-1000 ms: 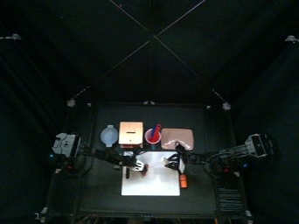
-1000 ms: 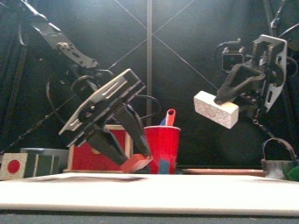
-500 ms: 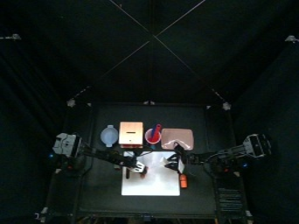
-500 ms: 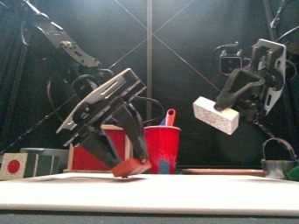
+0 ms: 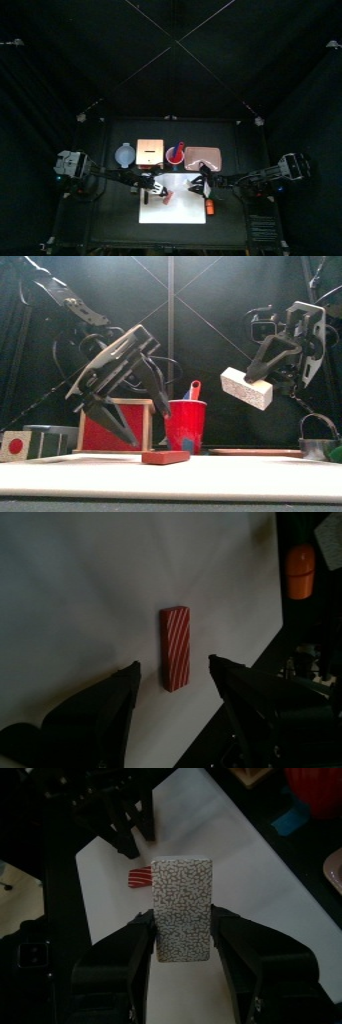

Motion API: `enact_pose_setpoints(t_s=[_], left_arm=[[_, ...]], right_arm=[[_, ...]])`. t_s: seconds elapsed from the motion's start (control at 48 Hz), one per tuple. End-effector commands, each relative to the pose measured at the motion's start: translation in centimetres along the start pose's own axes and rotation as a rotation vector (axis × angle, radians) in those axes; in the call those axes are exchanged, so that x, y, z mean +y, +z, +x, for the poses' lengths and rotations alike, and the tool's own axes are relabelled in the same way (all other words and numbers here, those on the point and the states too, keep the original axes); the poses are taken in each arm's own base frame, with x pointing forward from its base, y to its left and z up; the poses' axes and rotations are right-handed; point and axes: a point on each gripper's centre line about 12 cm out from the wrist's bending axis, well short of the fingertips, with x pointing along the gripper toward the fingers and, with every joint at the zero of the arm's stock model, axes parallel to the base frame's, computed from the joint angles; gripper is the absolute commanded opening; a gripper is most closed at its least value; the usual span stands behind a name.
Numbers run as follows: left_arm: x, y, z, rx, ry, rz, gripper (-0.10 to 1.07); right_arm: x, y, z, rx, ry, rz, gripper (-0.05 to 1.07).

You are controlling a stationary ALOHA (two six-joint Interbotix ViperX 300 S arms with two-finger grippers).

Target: Pull apart salmon sushi

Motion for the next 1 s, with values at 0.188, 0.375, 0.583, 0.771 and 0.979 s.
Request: enact_pose_setpoints(t_s=[0.188,0.375,0.583,0.771,0.979], left_arm=[[-2.6,2.0,-5.9,-0.163,-0.173,0.194,0.91],[-2.3,2.5,-9.2,-0.295,-0.277,0.290,0.91],[-0.4,3.0,-11.3,-0.387,-0.319,0.311,0.91],[0.8,2.8,-11.4,-0.390,-0.298,0.327,0.91],[1.5,2.5,-11.2,-0.380,-0.280,0.340,0.91]], right_arm=[[1.5,0.5,-0.2,-0.027,0.015,0.149,0.65],[2.0,-0.1,-0.3,-0.021,0.003,0.325,0.66],[2.0,-1.0,0.1,-0.024,-0.003,0.539,0.66],[1.4,-3.7,3.0,0.109,-0.123,0.657,0.66],[2.9,-5.2,7.0,0.299,-0.214,0.655,0.70]])
